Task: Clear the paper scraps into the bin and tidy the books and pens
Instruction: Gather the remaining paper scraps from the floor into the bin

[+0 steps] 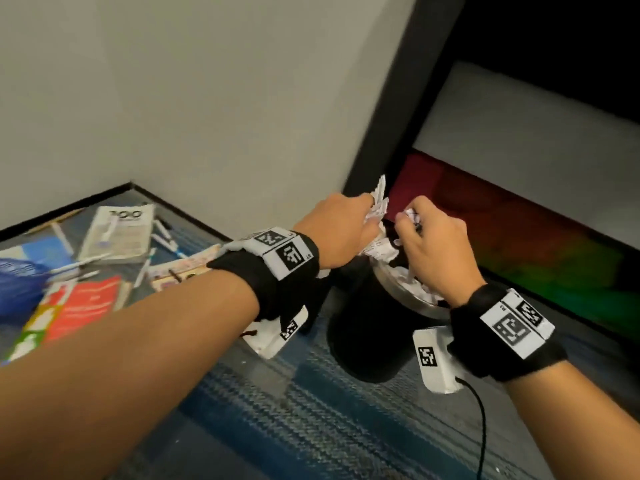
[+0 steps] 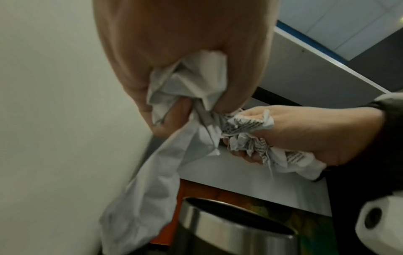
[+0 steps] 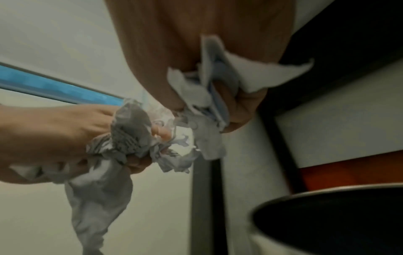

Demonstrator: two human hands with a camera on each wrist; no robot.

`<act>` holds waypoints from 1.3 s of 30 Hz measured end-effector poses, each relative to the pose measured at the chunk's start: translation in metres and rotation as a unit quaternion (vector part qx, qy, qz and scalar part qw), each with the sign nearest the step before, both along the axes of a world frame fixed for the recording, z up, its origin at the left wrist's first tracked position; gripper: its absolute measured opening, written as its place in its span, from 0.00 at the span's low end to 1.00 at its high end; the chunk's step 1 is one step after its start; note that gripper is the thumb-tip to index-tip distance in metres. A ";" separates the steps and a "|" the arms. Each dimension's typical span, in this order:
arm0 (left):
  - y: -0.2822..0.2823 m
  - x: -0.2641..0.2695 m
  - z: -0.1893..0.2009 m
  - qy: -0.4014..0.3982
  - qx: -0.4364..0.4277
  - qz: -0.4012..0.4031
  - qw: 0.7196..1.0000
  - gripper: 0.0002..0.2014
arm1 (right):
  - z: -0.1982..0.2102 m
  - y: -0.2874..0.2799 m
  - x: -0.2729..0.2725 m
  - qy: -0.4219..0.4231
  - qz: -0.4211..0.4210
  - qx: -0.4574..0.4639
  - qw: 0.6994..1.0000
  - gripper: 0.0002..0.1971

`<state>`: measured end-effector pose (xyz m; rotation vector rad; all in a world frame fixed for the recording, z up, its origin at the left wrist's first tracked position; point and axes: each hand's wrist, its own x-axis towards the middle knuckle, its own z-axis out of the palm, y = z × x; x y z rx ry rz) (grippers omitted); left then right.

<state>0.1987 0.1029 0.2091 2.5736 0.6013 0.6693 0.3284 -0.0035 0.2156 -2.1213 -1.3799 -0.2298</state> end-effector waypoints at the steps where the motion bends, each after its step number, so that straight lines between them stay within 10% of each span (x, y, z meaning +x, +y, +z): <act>1: -0.004 0.020 0.000 -0.012 -0.013 0.000 1.000 0.10 | -0.003 -0.006 0.017 0.006 -0.020 0.009 1.000 0.11; 18: -0.028 0.166 -0.036 -0.022 -0.048 0.017 0.998 0.18 | -0.051 -0.019 0.111 0.360 -0.136 0.032 0.922 0.28; 25: -0.024 0.161 -0.048 0.169 -0.046 -0.021 0.984 0.29 | -0.051 -0.025 0.117 0.227 -0.135 0.035 0.964 0.20; 33: 0.015 0.094 -0.022 -0.048 -0.257 -0.066 0.963 0.11 | -0.035 0.014 0.071 0.042 -0.029 0.012 0.999 0.10; 39: 0.071 -0.053 -0.019 0.146 -0.133 0.036 0.980 0.09 | -0.018 0.082 -0.040 -0.067 0.105 -0.012 0.992 0.13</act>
